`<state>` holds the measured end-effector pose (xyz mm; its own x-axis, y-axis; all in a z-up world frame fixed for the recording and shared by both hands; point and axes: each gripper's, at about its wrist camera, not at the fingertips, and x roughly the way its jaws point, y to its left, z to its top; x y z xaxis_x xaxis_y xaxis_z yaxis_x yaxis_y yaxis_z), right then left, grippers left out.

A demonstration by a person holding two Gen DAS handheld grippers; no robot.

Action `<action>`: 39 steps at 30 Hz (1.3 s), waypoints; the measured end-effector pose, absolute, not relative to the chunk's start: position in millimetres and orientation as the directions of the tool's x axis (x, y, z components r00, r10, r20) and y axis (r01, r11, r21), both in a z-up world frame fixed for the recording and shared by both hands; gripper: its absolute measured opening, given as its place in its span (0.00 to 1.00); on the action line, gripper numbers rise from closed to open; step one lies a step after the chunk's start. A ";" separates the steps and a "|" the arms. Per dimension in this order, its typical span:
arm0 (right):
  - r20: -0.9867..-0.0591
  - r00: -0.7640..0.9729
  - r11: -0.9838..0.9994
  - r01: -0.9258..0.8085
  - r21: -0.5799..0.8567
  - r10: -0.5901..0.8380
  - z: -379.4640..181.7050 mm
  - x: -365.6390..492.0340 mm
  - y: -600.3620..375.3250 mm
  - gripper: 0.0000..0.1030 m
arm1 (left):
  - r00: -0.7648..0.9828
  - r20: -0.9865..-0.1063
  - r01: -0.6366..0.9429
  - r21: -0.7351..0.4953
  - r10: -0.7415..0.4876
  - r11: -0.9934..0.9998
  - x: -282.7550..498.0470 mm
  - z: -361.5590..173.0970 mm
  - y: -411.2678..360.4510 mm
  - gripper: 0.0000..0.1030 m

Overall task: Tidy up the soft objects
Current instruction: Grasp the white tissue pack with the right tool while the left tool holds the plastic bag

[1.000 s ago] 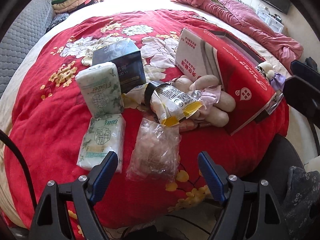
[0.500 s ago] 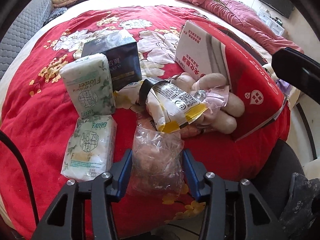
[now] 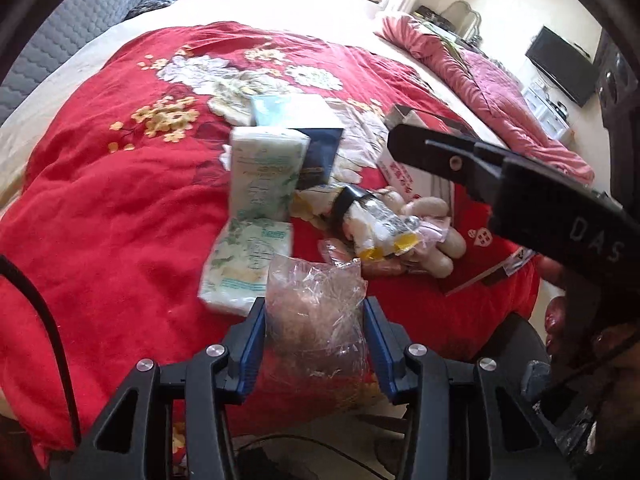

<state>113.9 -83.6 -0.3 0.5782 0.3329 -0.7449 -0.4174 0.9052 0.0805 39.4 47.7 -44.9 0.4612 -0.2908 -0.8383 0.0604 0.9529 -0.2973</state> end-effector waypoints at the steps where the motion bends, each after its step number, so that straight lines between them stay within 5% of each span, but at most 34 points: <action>1: -0.753 0.569 0.907 -0.412 0.086 0.330 -5.8 118.0 -75.3 0.76 | 0.473 -0.838 0.029 -0.295 -0.273 0.955 39.6 -43.8 58.0 0.45; 11: -0.798 0.533 0.944 -0.305 0.128 0.280 -55.8 146.2 -16.4 0.76 | 0.522 -0.845 -0.159 -0.224 -0.111 0.962 38.2 -47.5 130.8 0.45; 23: -0.809 0.562 0.978 -0.194 0.072 0.171 -90.9 164.7 13.2 0.76 | 0.548 -0.825 -0.170 -0.270 -0.137 0.948 36.1 -47.6 148.2 0.46; 26: -0.804 0.555 0.970 -0.219 0.103 0.211 -93.0 164.3 12.1 0.51 | 0.549 -0.824 -0.161 -0.268 -0.139 0.950 35.7 -47.2 146.0 0.46; 39: -0.702 0.633 0.934 -0.331 0.133 0.325 -29.5 135.6 -18.7 0.47 | 0.567 -0.815 -0.105 -0.213 -0.117 0.971 35.8 -39.0 118.5 0.46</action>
<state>135.6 -18.7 -29.5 0.6334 0.3249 -0.7023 -0.3315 0.9340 0.1331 35.8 118.5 -39.0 0.5670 -0.1170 -0.8154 -0.1053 0.9714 -0.2127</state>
